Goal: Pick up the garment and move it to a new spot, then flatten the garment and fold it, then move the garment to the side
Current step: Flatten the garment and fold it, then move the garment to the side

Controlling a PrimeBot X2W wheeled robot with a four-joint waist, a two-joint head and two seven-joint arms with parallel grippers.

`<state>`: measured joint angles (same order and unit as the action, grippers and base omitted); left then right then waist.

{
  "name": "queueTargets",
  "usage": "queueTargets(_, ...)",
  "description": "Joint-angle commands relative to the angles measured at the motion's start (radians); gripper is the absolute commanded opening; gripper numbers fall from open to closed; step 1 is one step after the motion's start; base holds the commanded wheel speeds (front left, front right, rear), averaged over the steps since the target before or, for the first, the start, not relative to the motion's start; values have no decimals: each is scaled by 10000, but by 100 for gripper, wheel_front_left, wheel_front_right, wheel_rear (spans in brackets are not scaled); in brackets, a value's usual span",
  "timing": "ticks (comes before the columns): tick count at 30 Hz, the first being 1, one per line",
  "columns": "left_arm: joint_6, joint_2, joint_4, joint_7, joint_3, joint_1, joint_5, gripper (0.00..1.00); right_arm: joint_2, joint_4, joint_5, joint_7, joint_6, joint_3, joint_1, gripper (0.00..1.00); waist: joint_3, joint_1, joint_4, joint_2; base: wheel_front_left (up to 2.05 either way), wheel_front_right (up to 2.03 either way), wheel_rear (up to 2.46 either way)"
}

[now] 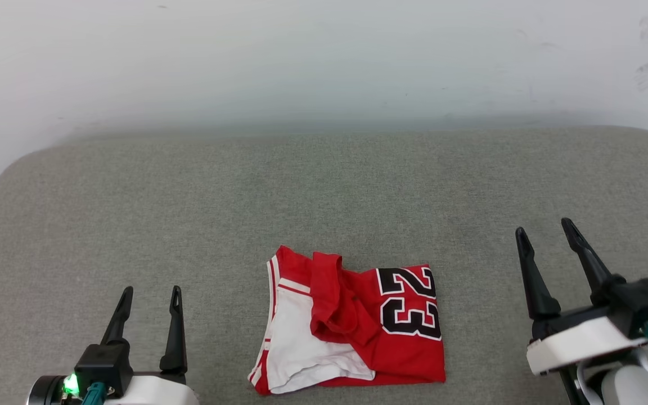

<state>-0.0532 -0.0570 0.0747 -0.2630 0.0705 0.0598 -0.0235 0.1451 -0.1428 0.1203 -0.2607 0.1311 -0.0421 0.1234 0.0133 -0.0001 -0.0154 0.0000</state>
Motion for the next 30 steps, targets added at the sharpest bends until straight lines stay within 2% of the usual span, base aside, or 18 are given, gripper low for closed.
queueTargets(1, -6, -5, -50, -24, -31, 109, -11, 100, -125, 264, -124, -47, -9, 124, -244, 100, -24, 1, -13, 0, 0, 0, 0)
queueTargets(7, -31, -66, -149, -24, -50, 227, 12, 100, -618, 1189, -274, -38, -9, 582, -1481, 100, -153, 1, -25, 0, 0, 0, 0)
queueTargets(14, 71, -76, -296, -22, -40, 559, 54, 100, -838, 1580, -268, -39, -9, 708, -2272, 100, -268, 1, 5, 0, 0, 0, 0)
queueTargets(25, 161, -51, -365, -24, -172, 753, 34, 100, -934, 1442, -421, -40, -9, 709, -2572, 100, -261, 1, 159, 0, 0, 0, 0)
queueTargets(30, 187, -46, -329, -22, -177, 635, -18, 100, -885, 1519, -499, -40, -9, 889, -2156, 100, -249, 1, 212, 0, 0, 0, 0)
